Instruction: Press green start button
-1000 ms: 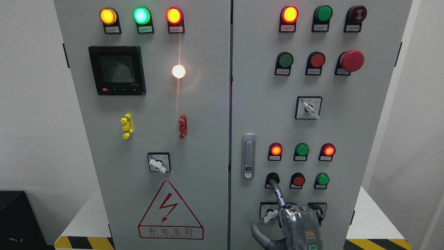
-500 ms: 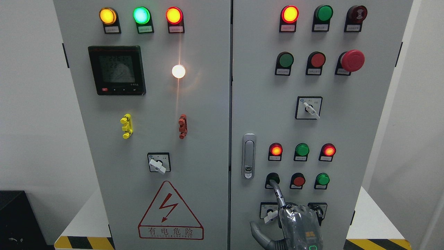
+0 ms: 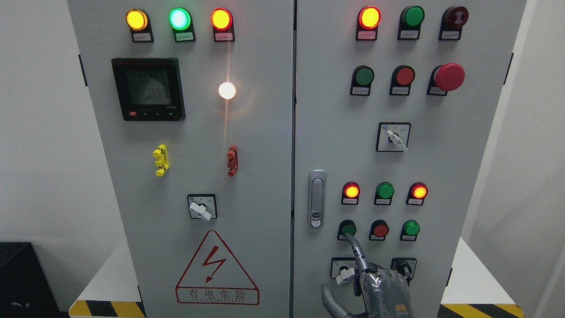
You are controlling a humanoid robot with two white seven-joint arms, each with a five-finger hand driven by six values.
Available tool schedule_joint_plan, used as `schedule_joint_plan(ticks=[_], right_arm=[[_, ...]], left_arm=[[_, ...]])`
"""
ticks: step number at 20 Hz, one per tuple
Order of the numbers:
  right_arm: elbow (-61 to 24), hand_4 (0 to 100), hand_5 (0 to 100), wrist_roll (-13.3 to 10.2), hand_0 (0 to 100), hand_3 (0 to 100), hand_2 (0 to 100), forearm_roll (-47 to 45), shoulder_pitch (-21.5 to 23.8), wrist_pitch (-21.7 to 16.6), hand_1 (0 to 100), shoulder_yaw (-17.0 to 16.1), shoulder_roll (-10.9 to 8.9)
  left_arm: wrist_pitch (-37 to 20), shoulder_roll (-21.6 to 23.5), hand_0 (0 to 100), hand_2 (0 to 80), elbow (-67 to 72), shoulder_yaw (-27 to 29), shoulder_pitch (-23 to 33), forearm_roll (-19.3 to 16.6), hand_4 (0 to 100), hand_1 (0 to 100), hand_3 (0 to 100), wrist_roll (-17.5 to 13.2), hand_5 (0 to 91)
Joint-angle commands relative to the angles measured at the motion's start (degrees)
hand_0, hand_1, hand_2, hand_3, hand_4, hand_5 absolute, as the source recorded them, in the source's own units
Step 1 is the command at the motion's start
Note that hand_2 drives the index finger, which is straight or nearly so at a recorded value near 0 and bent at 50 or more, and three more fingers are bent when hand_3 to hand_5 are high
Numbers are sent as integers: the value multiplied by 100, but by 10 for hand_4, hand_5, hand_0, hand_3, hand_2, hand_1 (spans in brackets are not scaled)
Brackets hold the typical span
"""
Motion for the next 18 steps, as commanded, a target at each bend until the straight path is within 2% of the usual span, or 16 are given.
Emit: schedule_joint_plan(ticks=[1, 2, 3, 4, 8, 10, 12, 14, 18], right_arm=[[-738, 828, 921, -14, 306, 863, 4, -711, 373, -93, 364, 44, 3], [-800, 819, 900, -14, 301, 835, 2, -834, 452, -102, 362, 79, 3], [-861, 766, 817, -23, 289, 769, 0, -948, 539, -102, 346, 132, 3], [-949, 760, 809, -23, 285, 768, 0, -1106, 610, -93, 341, 202, 3], [-1090, 622, 619, -23, 163, 599, 0, -1940, 856, -67, 298, 334, 3], [-1091, 576, 558, -32, 135, 533, 0, -2362, 944, -67, 286, 343, -6], [-1169, 502, 496, -32, 45, 456, 0, -2837, 1049, -67, 243, 352, 3], [-1274, 457, 466, -32, 0, 426, 0, -3276, 1181, -58, 228, 396, 3], [-1503, 353, 367, 3, 0, 326, 0, -3752, 1427, -40, 186, 431, -6]], left_arm=[[2, 0, 120, 0, -158, 0, -132, 0, 0, 556, 0, -4, 0], [2, 0, 120, 0, -158, 0, -132, 0, 0, 556, 0, -4, 0], [2, 0, 120, 0, -158, 0, -132, 0, 0, 556, 0, -4, 0], [2, 0, 120, 0, -158, 0, -132, 0, 0, 556, 0, -4, 0], [2, 0, 120, 0, -158, 0, -132, 0, 0, 556, 0, -4, 0], [2, 0, 120, 0, -158, 0, -132, 0, 0, 556, 0, -4, 0], [2, 0, 120, 0, -158, 0, -132, 0, 0, 556, 0, -4, 0], [2, 0, 120, 0, -158, 0, -132, 0, 0, 556, 0, -4, 0], [2, 0, 120, 0, -158, 0, -132, 0, 0, 556, 0, -4, 0]])
